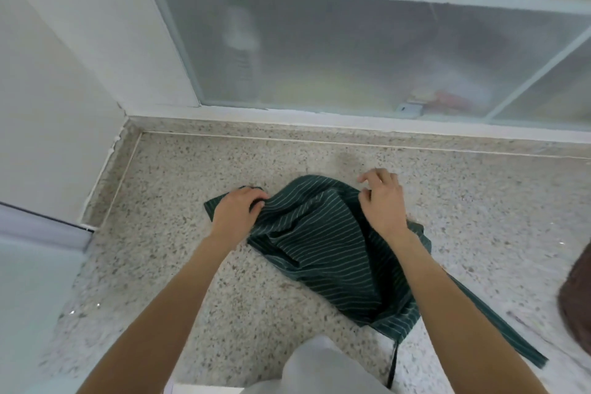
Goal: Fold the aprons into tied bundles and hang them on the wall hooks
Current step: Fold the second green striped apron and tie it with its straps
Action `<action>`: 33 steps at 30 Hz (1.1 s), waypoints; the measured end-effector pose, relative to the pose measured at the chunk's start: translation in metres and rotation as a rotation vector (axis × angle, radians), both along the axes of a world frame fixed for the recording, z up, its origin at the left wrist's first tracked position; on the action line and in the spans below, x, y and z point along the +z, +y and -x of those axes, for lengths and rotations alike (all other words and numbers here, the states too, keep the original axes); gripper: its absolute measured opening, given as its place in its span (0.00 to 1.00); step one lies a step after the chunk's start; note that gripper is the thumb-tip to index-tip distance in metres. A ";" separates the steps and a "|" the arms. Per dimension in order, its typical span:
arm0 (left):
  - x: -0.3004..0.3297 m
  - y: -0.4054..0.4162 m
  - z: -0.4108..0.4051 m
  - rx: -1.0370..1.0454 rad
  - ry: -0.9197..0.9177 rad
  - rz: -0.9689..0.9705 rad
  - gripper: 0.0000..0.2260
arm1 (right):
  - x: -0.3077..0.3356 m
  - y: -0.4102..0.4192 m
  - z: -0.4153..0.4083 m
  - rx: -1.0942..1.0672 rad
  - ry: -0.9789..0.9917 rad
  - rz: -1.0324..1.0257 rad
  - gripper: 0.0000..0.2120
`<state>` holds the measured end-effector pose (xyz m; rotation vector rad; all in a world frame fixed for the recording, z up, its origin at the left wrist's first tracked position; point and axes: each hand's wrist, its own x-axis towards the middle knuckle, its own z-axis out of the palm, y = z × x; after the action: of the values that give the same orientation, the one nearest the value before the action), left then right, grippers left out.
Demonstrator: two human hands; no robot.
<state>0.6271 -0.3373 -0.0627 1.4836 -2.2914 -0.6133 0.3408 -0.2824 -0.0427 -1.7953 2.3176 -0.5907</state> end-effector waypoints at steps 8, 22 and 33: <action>0.005 -0.036 0.027 -0.199 0.034 -0.072 0.10 | -0.024 -0.090 -0.041 0.598 0.022 -0.394 0.29; -0.003 -0.021 -0.036 0.038 -0.274 -0.264 0.09 | -0.056 -0.086 -0.029 0.354 0.055 -0.520 0.19; 0.055 -0.028 -0.046 0.065 -0.007 0.143 0.08 | 0.061 -0.045 0.037 0.325 -0.773 -0.289 0.01</action>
<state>0.6732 -0.3649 -0.0082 1.4873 -2.2314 -0.4172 0.3037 -0.3275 0.0182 -1.4148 1.4774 -0.6901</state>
